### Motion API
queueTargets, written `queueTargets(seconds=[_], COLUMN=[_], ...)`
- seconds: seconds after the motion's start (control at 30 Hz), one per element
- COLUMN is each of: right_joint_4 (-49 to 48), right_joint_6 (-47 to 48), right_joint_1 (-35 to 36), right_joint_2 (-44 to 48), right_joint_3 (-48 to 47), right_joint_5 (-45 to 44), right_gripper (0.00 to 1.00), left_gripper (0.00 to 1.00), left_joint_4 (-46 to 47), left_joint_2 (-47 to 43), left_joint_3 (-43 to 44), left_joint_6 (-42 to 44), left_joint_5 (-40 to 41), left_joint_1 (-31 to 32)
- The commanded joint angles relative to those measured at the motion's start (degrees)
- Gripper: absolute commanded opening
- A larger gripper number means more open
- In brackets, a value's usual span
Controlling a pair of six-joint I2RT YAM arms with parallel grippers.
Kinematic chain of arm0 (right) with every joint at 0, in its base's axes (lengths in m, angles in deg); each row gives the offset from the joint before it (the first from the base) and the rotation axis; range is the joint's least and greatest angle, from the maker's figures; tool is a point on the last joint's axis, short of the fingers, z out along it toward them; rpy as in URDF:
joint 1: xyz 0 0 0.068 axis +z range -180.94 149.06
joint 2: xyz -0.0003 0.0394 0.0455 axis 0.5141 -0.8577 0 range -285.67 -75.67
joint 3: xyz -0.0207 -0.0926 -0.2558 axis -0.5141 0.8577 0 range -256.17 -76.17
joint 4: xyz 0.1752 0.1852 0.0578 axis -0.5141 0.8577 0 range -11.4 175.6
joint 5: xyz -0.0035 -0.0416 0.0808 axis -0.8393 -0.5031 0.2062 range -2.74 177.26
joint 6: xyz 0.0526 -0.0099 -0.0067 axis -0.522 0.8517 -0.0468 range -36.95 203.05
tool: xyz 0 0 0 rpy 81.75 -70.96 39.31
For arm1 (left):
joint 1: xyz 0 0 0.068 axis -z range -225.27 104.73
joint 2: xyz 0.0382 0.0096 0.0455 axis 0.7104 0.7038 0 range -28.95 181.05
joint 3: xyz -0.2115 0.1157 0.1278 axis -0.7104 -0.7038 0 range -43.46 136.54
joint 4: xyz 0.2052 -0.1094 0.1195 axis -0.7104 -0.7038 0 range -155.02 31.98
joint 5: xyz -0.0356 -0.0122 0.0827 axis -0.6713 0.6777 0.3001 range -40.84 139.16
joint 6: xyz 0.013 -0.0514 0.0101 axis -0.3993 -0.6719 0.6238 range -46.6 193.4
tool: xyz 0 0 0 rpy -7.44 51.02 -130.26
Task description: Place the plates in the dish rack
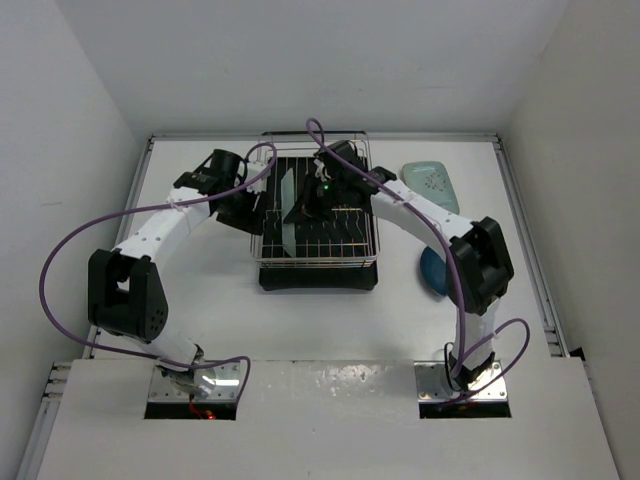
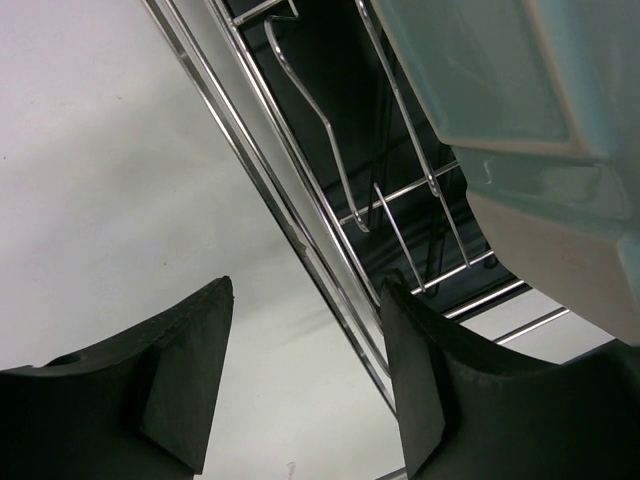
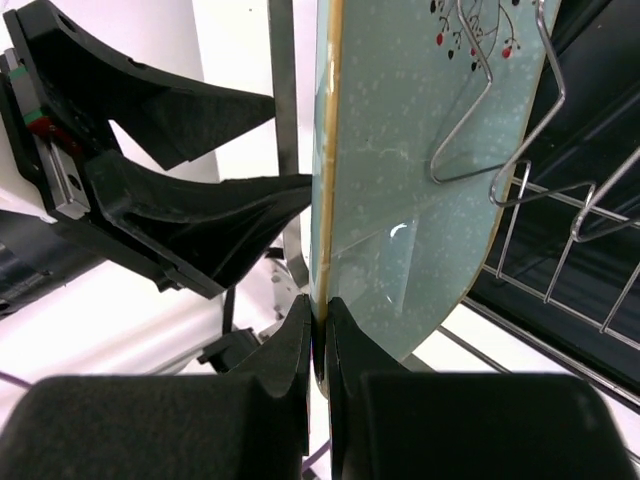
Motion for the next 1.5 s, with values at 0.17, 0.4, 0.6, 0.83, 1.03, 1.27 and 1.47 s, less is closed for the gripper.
queueTargets(seconds=[0.17, 0.4, 0.6, 0.83, 1.03, 1.27, 1.47], right_joint_4=[1.83, 3.06, 5.07, 14.08, 27.48, 32.42, 28.91], right_joint_6=[3.45, 4.41, 6.08, 14.14, 25.05, 36.22, 47.29], right_joint_1=[1.06, 1.41, 2.03, -0.86, -20.17, -31.01, -31.11], right_joint_2=[-2.74, -5.02, -6.34, -3.36, 5.49, 3.51, -8.71], right_joint_3=[-9.71, -12.61, -15.34, -22.25, -20.46, -15.77, -20.7], right_joint_5=[-2.69, -4.19, -4.54, -3.75, -5.06, -27.2, -36.17], right_gripper=[0.07, 0.22, 0.29, 0.62, 0.71, 0.34, 0.56], left_gripper=[0.69, 0.73, 0.74, 0.76, 0.79, 0.79, 0.79], left_joint_4=[1.19, 1.19, 1.19, 0.57, -1.36, -1.36, -1.36], left_joint_2=[-0.22, -0.22, -0.22, -1.89, -2.41, -1.1, -0.48], left_joint_3=[1.13, 1.66, 2.18, 5.77, 11.49, 14.49, 13.18], left_joint_6=[0.28, 0.28, 0.28, 0.28, 1.42, 1.43, 1.95], left_joint_5=[-0.07, 0.46, 0.99, 2.12, 2.66, 2.13, 3.36], left_joint_1=[0.28, 0.28, 0.28, -0.24, -1.3, -3.15, -3.67])
